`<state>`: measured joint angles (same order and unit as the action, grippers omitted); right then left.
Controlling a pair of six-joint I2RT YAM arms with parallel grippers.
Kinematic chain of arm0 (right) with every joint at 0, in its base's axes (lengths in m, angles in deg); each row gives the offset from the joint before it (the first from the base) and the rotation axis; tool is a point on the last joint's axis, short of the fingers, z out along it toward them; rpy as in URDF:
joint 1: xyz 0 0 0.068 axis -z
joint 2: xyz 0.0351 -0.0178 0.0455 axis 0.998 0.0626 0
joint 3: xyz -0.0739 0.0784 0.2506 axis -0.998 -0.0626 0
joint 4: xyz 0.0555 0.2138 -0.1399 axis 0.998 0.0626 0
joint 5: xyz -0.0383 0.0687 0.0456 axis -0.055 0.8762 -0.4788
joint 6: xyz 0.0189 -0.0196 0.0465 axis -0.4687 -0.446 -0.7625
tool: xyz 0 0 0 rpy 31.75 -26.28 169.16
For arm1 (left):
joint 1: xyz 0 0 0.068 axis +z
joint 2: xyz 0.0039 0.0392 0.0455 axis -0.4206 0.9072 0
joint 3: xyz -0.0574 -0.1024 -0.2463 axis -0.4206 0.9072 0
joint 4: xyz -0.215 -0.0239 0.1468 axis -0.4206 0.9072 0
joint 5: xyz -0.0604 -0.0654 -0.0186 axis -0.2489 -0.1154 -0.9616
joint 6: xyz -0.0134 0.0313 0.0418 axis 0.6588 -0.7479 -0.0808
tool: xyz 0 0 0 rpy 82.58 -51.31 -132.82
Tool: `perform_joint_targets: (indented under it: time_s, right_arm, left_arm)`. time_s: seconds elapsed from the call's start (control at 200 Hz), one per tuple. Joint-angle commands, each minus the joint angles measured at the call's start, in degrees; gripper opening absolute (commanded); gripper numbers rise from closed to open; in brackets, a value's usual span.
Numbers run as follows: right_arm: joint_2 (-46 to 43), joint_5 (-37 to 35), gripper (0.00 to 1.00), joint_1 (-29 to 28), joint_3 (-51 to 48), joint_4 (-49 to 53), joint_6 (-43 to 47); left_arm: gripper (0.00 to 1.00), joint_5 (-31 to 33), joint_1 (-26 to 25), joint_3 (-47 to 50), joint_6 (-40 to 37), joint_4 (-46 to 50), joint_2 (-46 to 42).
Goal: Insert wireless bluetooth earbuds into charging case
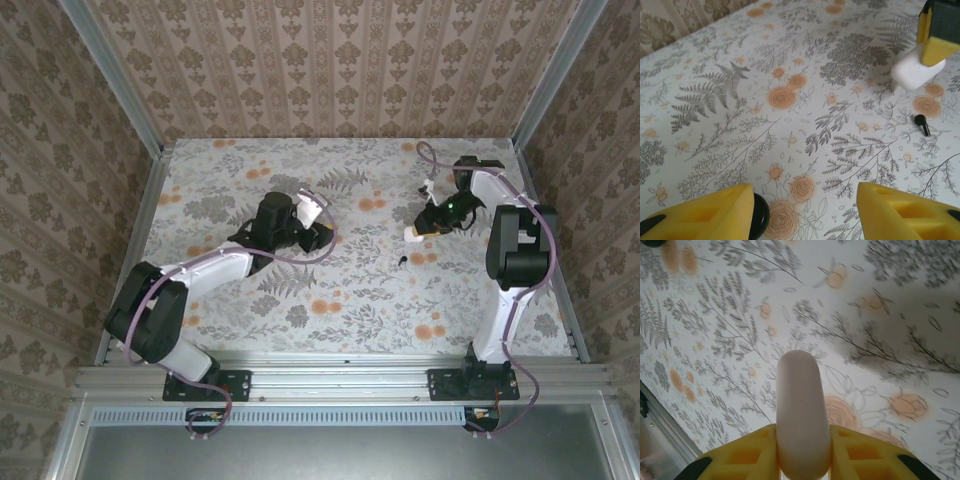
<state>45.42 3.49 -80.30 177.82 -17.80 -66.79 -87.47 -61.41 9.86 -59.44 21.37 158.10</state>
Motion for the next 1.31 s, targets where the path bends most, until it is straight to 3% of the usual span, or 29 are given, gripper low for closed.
perform_joint_targets:
  time_s: [0.0,0.6,0.91,1.3]
  right_arm:
    - [2.37,-0.14,0.26,0.92,2.60,6.17,2.36]
    - [11.03,1.81,0.29,1.80,6.92,12.44,5.82]
    - [11.64,0.65,0.48,2.69,6.23,9.07,3.01]
    - [8.45,-0.89,0.53,4.23,5.12,1.92,-2.17]
  left_arm:
    - [0.56,1.65,0.41,-3.54,2.68,6.99,1.92]
    - [0.53,6.29,0.33,-19.49,17.87,30.84,8.75]
    - [0.53,6.55,0.37,-21.67,22.75,33.60,10.46]
    - [0.50,10.61,0.04,-27.93,35.90,42.58,13.50]
